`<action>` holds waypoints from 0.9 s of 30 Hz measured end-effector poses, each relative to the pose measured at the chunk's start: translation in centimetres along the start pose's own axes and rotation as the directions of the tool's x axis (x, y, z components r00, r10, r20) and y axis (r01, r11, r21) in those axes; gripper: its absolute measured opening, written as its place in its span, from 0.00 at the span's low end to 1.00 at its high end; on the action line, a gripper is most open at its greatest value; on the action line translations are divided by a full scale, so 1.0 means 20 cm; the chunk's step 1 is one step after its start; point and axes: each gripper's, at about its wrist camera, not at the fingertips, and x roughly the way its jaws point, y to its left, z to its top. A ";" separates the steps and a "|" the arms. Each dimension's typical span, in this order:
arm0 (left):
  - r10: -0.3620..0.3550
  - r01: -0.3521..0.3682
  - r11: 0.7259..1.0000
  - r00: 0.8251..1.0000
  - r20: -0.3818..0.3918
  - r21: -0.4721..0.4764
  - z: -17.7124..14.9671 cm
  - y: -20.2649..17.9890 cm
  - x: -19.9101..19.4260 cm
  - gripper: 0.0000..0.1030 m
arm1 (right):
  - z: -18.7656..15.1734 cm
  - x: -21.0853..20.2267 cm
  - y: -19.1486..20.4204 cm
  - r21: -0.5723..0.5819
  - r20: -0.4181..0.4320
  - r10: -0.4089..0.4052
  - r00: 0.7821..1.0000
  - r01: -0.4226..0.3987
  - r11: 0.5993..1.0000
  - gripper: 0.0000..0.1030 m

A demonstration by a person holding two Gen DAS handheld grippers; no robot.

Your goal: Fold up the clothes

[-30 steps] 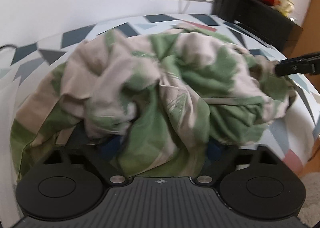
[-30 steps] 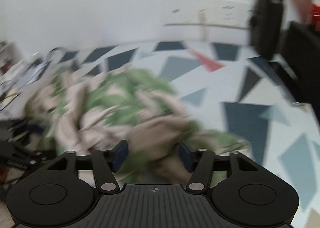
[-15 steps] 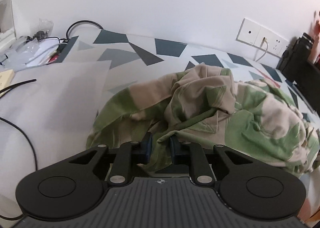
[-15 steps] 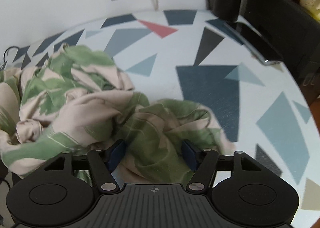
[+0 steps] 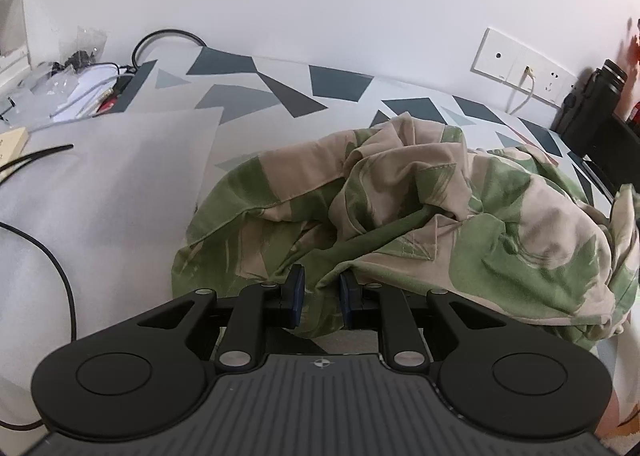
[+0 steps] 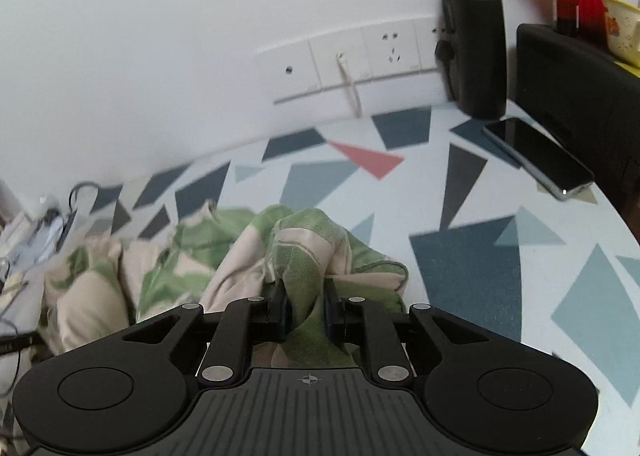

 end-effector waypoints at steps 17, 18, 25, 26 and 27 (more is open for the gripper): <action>-0.064 0.061 0.998 0.989 0.130 0.029 0.05 0.00 -0.14 0.98 | -0.09 -0.13 0.17 0.116 -0.192 0.244 0.951 -0.225 0.967 0.15; -0.078 0.075 0.997 0.989 0.124 0.024 0.05 0.02 -0.15 0.98 | -0.09 -0.13 0.20 0.123 -0.196 0.271 0.942 -0.251 0.960 0.15; -0.161 0.162 0.987 0.983 0.087 -0.001 0.02 0.12 -0.23 0.98 | -0.06 -0.06 0.48 0.139 -0.240 0.402 0.884 -0.378 0.915 0.15; -0.153 0.152 0.988 0.984 0.090 0.009 0.00 0.14 -0.25 0.98 | -0.06 -0.04 0.53 0.141 -0.249 0.417 0.874 -0.393 0.909 0.15; -0.142 0.140 0.990 0.986 0.093 0.020 -0.02 0.16 -0.27 0.98 | -0.06 -0.02 0.58 0.143 -0.259 0.432 0.864 -0.408 0.902 0.15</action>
